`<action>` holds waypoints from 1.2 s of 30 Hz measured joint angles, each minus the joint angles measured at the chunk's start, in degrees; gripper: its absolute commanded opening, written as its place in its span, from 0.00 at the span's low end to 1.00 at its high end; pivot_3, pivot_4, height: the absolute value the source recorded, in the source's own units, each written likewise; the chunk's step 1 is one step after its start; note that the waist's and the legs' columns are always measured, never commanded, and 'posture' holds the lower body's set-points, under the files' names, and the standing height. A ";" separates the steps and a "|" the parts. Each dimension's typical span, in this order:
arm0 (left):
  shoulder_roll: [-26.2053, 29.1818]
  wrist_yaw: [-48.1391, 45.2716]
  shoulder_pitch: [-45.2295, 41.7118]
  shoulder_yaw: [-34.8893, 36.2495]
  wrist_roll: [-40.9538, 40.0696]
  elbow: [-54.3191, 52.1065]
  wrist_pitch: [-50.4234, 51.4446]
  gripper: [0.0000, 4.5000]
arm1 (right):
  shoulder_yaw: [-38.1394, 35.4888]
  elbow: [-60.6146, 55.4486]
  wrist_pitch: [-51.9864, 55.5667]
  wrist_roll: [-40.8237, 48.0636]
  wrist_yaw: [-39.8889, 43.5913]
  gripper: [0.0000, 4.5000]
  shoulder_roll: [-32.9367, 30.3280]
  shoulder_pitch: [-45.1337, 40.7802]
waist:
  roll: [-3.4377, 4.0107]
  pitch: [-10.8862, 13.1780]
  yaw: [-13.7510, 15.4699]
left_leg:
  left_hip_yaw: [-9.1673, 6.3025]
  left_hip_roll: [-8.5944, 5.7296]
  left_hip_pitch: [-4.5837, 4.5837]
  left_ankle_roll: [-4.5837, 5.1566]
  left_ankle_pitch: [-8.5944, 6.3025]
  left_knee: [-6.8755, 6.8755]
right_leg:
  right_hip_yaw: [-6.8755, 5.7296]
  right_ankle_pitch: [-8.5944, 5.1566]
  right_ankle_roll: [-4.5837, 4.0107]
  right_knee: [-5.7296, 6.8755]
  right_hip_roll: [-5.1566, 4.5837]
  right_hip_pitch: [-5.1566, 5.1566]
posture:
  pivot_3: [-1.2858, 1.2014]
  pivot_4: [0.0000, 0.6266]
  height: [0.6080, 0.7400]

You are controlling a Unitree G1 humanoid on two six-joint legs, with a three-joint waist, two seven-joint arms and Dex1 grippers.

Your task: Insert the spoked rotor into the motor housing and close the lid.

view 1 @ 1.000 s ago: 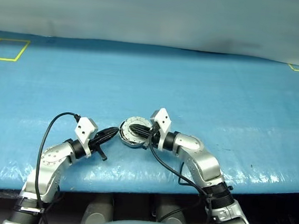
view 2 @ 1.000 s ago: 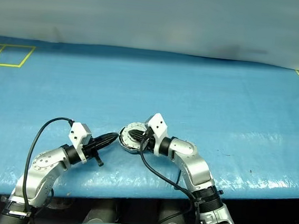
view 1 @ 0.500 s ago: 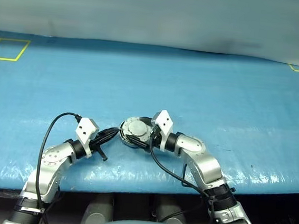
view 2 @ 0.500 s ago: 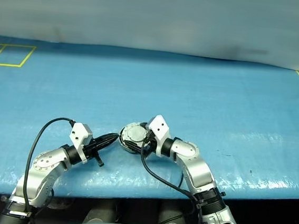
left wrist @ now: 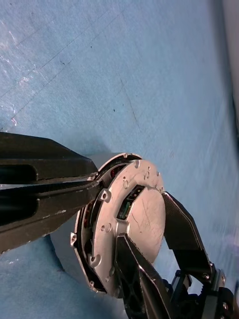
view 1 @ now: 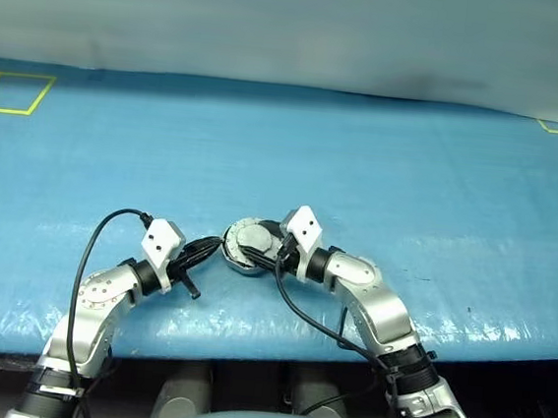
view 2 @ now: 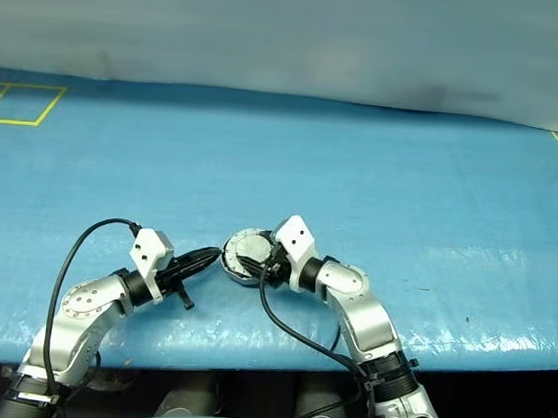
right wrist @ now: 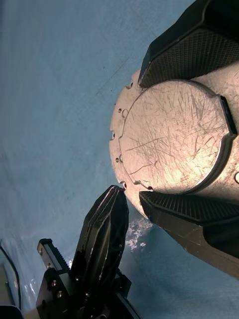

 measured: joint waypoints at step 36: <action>0.11 1.18 0.47 0.84 0.25 1.01 -0.31 0.02 | 12.41 -10.49 13.71 -13.93 -13.59 0.67 2.73 -1.72 | 0.03 -0.06 -0.62 | 0.01 0.09 0.09 -0.01 -0.01 -0.03 | -0.01 -0.03 -0.05 0.01 0.04 -0.02 | 0.52 0.24 1.00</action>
